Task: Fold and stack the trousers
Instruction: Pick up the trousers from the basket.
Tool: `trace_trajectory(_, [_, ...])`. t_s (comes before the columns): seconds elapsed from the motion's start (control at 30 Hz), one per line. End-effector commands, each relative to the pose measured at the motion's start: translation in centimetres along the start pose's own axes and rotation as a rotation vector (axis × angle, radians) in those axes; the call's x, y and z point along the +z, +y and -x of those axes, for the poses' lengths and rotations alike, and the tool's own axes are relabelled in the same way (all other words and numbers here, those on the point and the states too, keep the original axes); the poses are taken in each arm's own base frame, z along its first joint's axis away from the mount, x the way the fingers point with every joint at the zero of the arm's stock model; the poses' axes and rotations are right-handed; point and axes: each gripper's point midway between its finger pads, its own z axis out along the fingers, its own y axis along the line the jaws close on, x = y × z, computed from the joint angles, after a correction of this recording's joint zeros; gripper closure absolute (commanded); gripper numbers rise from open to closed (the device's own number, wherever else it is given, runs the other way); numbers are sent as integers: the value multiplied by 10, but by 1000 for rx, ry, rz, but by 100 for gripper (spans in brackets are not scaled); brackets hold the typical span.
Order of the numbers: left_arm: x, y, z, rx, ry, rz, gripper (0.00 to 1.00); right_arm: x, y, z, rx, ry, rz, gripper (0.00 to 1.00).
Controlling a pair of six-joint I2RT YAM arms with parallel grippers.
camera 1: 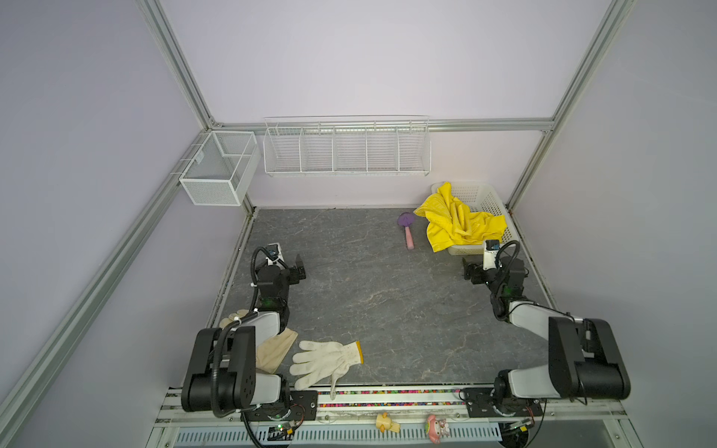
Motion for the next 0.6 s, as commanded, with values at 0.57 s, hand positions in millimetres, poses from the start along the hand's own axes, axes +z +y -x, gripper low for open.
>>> trace_trajectory(0.57, [-54,-122,44,-303,319,-425,0,-7,38,71,-115,445,339,12])
